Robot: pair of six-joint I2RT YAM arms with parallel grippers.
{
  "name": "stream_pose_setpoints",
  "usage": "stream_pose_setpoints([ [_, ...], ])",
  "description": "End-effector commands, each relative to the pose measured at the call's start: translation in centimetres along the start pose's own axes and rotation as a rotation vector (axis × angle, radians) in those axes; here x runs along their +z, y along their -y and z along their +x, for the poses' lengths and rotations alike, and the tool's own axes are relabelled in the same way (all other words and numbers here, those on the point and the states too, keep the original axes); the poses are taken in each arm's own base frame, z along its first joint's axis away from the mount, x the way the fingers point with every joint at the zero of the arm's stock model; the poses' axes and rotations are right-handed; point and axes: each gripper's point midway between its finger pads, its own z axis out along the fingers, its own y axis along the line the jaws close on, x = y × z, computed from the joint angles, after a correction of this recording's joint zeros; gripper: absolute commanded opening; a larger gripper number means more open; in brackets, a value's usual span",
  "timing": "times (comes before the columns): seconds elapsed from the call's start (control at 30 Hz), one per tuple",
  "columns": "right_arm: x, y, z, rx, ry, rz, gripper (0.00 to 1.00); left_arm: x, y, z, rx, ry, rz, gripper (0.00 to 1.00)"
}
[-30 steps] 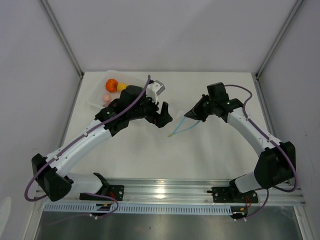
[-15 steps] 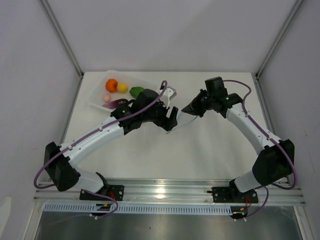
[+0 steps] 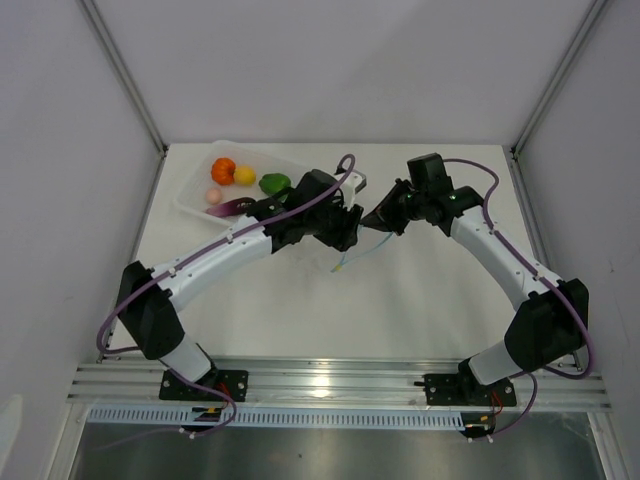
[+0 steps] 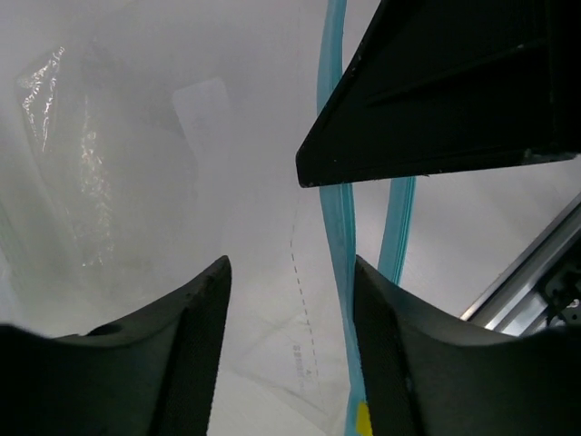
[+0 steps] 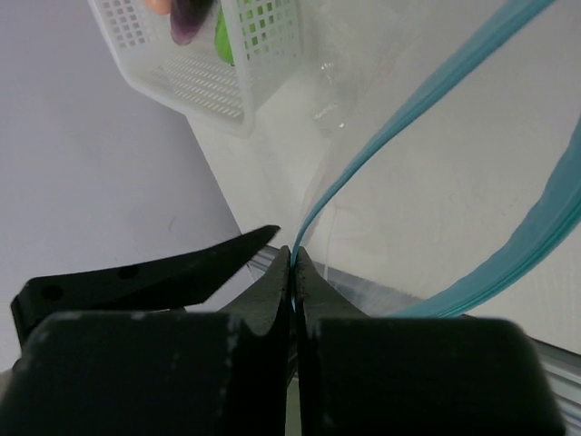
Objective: Place the food in the zip-top bag and seal the zipper
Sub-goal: Pick up the zipper food storage bag at the center of the board.
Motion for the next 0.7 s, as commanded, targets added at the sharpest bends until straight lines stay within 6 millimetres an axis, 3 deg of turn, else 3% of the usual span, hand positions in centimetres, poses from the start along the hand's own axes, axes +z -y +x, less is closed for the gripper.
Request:
stream_pose_setpoints([
  [0.0, -1.0, -2.5, -0.5, -0.059, 0.015, -0.063, 0.0, -0.1, 0.7, -1.1, 0.005, 0.003, 0.023, 0.55],
  [0.03, -1.0, -2.4, -0.5, -0.066, 0.012, -0.056, 0.0, 0.1, 0.8, -1.0, 0.006, -0.002, 0.026, 0.45],
  [0.17, -1.1, -2.3, -0.8, -0.085, 0.004, -0.049, 0.01, 0.6, 1.0, -1.3, 0.0, -0.013, 0.05, 0.22],
  [0.27, -1.2, -1.8, -0.9, -0.105, -0.004, -0.034, 0.12, 0.6, 0.7, -1.7, -0.01, -0.012, 0.05, 0.06],
  [0.3, -1.3, -1.6, -1.1, -0.11, -0.001, -0.024, 0.23, 0.7, 0.5, -1.8, -0.02, -0.014, 0.056, 0.01],
  [0.43, -2.9, -0.9, -2.1, -0.167, 0.031, 0.024, 0.37, 0.3, 0.1, -2.7, -0.04, -0.001, 0.061, 0.01],
  [0.67, -6.5, 0.9, -2.1, -0.21, 0.067, 0.092, 0.44, 0.1, 0.2, -3.8, -0.049, 0.014, 0.077, 0.01],
])
